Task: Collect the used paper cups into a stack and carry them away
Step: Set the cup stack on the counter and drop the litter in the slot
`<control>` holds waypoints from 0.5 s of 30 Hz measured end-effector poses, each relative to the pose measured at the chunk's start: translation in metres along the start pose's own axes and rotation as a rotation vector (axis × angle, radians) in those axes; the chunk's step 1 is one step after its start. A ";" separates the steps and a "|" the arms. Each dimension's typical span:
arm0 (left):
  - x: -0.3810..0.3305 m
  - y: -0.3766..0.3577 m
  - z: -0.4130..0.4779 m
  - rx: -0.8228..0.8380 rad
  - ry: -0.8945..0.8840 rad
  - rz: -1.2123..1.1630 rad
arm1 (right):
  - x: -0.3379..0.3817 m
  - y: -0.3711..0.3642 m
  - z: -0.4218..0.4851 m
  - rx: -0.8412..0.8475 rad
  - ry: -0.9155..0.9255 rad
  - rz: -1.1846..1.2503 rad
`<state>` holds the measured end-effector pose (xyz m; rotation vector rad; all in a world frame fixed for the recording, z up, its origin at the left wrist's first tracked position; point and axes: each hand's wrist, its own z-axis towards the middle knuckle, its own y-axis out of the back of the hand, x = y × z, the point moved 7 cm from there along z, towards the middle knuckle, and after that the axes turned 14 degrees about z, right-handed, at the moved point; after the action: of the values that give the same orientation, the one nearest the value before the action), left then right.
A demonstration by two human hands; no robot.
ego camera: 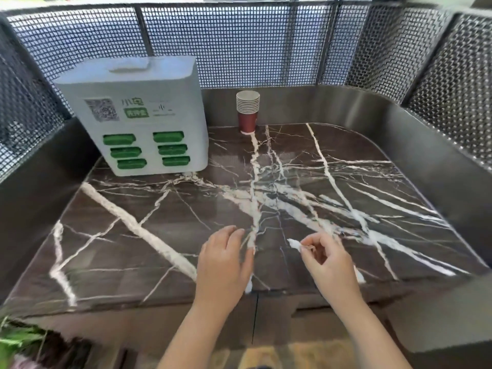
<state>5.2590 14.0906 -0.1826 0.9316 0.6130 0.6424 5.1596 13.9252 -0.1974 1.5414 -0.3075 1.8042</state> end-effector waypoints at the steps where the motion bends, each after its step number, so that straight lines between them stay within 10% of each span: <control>1: -0.001 0.004 -0.010 0.001 0.002 -0.011 | 0.001 0.002 -0.010 -0.005 -0.003 -0.003; 15: -0.045 0.036 -0.117 0.063 0.024 -0.067 | 0.011 0.052 -0.130 -0.089 -0.103 0.033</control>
<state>5.1371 14.1347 -0.1963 0.9594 0.6864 0.5780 5.0271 13.9711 -0.2062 1.5777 -0.4597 1.7153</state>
